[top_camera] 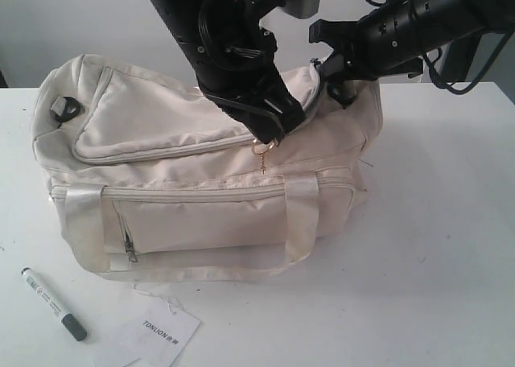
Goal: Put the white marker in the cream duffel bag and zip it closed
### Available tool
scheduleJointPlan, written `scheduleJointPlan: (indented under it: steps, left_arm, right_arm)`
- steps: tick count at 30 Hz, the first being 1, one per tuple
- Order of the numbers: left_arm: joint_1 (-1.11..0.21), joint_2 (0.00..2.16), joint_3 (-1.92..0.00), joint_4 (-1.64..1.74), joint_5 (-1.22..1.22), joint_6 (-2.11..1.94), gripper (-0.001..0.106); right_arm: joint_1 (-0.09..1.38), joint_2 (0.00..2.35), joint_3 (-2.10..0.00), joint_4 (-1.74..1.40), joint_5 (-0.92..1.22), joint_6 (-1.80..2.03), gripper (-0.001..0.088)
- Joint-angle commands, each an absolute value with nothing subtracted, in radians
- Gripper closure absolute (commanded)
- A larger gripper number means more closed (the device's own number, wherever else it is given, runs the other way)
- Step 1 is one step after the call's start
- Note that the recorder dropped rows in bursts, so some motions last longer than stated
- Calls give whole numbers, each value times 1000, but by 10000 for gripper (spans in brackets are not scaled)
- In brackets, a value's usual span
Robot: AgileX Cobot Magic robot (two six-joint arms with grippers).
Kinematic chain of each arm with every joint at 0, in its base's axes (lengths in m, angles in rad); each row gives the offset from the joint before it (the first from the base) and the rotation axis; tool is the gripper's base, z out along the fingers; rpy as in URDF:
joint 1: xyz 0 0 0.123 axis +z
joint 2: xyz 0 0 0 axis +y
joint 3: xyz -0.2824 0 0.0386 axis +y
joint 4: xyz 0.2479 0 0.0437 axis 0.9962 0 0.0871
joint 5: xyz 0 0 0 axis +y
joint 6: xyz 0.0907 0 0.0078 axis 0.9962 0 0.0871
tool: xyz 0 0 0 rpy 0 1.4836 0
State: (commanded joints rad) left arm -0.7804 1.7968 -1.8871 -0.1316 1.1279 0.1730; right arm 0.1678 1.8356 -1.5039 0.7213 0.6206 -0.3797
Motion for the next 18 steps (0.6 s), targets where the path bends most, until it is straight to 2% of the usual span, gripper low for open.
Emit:
scheduleJointPlan:
  steps: [4,8,14,18]
  left_arm:
    - [-780,1793,-1887,-126,1089,177,1053]
    - [-780,1787,-1887,-126,1069,181,1053]
    - [-780,1779,-1887,-120,1062,188,1053]
    - [-780,1779,-1887,-120,1048,188,1053]
  right_arm:
    - [168,1825,-1504,721,635,-378,536]
    - [147,1784,-1504,721,697,-361,378]
    - [145,1756,-1501,737,852,-333,354]
    - [172,1758,-1467,767,872,-333,354]
